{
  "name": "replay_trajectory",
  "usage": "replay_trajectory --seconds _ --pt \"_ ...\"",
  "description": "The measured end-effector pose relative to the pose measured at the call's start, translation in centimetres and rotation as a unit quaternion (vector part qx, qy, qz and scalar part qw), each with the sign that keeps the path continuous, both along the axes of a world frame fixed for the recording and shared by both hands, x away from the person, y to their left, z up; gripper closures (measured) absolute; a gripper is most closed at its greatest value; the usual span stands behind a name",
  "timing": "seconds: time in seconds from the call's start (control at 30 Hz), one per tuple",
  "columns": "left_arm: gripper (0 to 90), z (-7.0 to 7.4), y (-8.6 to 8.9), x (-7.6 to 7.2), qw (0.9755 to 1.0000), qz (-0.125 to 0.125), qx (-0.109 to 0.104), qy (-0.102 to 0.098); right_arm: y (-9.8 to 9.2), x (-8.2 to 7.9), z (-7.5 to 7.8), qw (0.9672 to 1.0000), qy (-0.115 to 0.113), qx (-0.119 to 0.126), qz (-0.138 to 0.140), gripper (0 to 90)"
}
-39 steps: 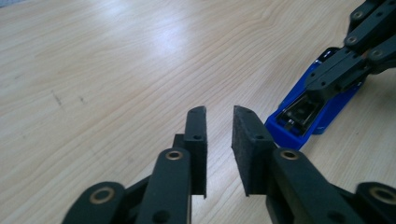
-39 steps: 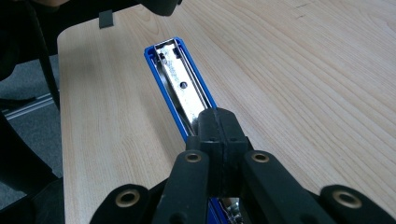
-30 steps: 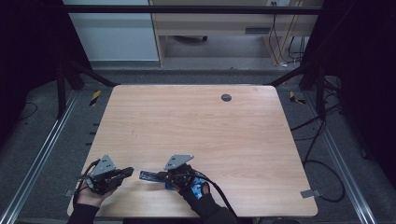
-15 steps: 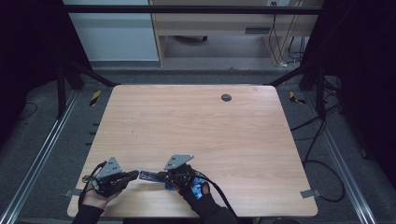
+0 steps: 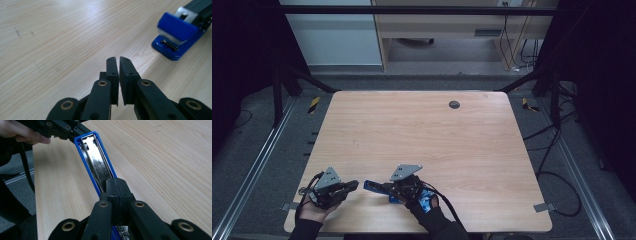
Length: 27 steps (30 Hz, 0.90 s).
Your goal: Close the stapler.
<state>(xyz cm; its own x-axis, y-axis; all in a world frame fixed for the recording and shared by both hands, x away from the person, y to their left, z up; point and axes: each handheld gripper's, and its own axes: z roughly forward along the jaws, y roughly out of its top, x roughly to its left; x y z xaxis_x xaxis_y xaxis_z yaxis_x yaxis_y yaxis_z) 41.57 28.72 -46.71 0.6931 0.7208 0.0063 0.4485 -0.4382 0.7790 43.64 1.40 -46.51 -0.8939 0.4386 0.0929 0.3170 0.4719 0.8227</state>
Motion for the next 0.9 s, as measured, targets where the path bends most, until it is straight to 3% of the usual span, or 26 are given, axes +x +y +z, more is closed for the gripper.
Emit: replay_trajectory --seconds 0.17,0.9 --pt "85.7 0.0 0.2 0.1 0.9999 0.014 -0.001 0.000 -0.5 -0.1 0.3 1.0000 0.001 0.002 0.000 90.0" --pt "85.1 0.0 0.2 0.2 0.9999 0.015 0.002 -0.003 -3.5 -0.5 1.1 0.9999 0.004 0.013 -0.004 90.0"
